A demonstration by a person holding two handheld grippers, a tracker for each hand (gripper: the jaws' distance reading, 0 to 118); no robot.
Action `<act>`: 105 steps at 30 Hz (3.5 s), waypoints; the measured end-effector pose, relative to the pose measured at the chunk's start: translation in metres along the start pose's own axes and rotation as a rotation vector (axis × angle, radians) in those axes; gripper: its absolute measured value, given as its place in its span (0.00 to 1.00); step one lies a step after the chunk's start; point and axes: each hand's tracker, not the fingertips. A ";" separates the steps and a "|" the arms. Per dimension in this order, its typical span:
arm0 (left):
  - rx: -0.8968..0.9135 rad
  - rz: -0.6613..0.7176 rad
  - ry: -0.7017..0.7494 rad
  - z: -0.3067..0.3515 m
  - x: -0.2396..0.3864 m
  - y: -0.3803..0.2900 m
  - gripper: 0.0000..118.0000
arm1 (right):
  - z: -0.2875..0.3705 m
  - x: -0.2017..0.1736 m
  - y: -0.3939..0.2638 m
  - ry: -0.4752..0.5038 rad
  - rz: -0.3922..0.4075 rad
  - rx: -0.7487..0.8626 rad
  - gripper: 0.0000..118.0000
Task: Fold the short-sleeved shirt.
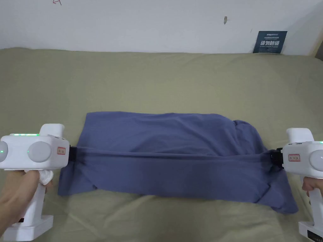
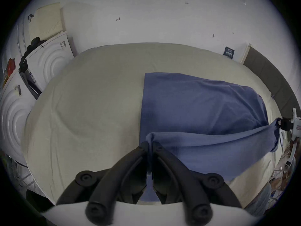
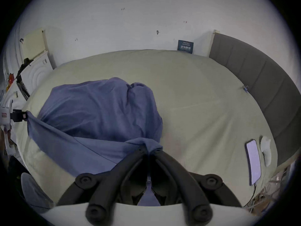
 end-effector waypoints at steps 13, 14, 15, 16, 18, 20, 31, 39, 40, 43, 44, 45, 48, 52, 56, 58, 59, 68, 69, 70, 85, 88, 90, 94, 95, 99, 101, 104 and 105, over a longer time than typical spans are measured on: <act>-0.022 0.003 0.002 -0.021 0.000 -0.010 0.94 | -0.006 0.004 -0.006 -0.012 -0.040 0.043 0.87; 0.062 0.025 0.009 -0.006 -0.005 -0.010 0.91 | 0.007 0.006 -0.007 -0.031 -0.048 0.039 0.88; 0.034 0.025 0.021 0.001 -0.008 -0.013 0.88 | 0.017 0.008 -0.010 -0.035 -0.059 0.043 0.88; 0.034 0.045 0.030 0.004 -0.016 -0.015 0.86 | 0.030 0.011 -0.014 -0.032 -0.074 0.070 0.88; 0.073 0.091 0.017 0.019 -0.023 -0.023 0.75 | 0.037 0.022 -0.031 -0.042 -0.095 0.102 0.86; 0.065 0.081 0.019 0.032 -0.015 -0.036 0.17 | 0.055 0.024 -0.043 -0.042 -0.109 0.151 0.52; -0.072 0.067 0.014 0.004 0.000 -0.060 1.00 | 0.070 0.018 -0.087 0.009 -0.117 0.096 0.00; -0.083 0.047 0.036 -0.007 0.006 -0.065 0.46 | 0.051 0.015 -0.097 0.025 -0.121 0.047 0.00; -0.073 0.026 0.013 -0.006 0.006 -0.064 0.06 | 0.049 0.015 -0.097 0.028 -0.120 0.041 0.00; -0.080 0.010 -0.023 0.000 0.009 -0.059 0.04 | 0.042 0.012 -0.095 0.042 -0.079 0.042 0.72; -0.086 0.011 -0.025 -0.006 0.005 -0.056 0.04 | 0.041 0.010 -0.092 0.049 -0.075 0.031 1.00; -0.081 0.009 -0.020 -0.007 0.005 -0.056 0.04 | 0.036 0.007 -0.092 0.071 -0.077 -0.003 0.98; -0.074 0.039 -0.024 -0.005 0.005 -0.058 0.04 | 0.014 0.005 -0.086 0.045 -0.060 -0.029 0.92; -0.075 0.027 -0.011 -0.002 0.010 -0.059 0.04 | 0.010 -0.006 -0.082 0.010 0.004 -0.060 0.55; -0.064 0.020 -0.002 0.005 0.008 -0.056 0.04 | 0.019 0.006 -0.083 0.063 -0.044 -0.050 0.03; -0.053 0.015 0.000 0.012 0.008 -0.055 0.04 | 0.030 0.006 -0.083 0.037 -0.006 -0.001 0.03; -0.048 0.014 0.005 0.016 0.008 -0.054 0.04 | 0.034 0.006 -0.081 0.044 -0.007 -0.009 0.03; -0.020 0.026 0.014 0.052 -0.002 -0.083 0.04 | 0.075 0.004 -0.106 0.067 -0.005 0.019 0.03; -0.024 0.031 0.012 0.057 -0.004 -0.091 0.04 | 0.080 0.003 -0.112 0.069 -0.006 0.019 0.03; -0.026 0.031 0.011 0.061 -0.005 -0.098 0.04 | 0.085 0.002 -0.118 0.073 -0.007 0.016 0.03; -0.038 0.071 0.003 0.091 -0.022 -0.147 0.04 | 0.111 -0.002 -0.172 0.096 -0.027 -0.010 0.03; -0.051 0.070 0.002 0.086 -0.023 -0.146 0.04 | 0.106 -0.001 -0.171 0.101 -0.035 -0.020 0.03; -0.063 0.080 -0.004 0.083 -0.023 -0.147 0.04 | 0.105 -0.002 -0.172 0.100 -0.042 -0.014 0.03; -0.038 0.087 -0.044 0.087 -0.026 -0.146 0.69 | 0.103 -0.005 -0.171 0.083 -0.054 -0.034 1.00; -0.046 0.073 -0.043 0.087 -0.026 -0.143 1.00 | 0.104 -0.005 -0.169 0.089 -0.056 -0.042 0.94; 0.002 0.009 0.009 0.091 -0.020 -0.129 0.92 | 0.117 -0.006 -0.143 0.062 -0.043 0.056 0.88; 0.051 0.017 0.008 0.089 -0.018 -0.118 0.82 | 0.118 -0.008 -0.125 0.060 -0.042 0.088 0.71; 0.091 0.044 -0.004 0.084 -0.014 -0.093 0.00 | 0.114 -0.014 -0.100 0.043 -0.076 0.161 0.01; 0.095 0.043 -0.001 0.077 -0.010 -0.084 0.00 | 0.110 -0.017 -0.089 0.031 -0.082 0.171 0.00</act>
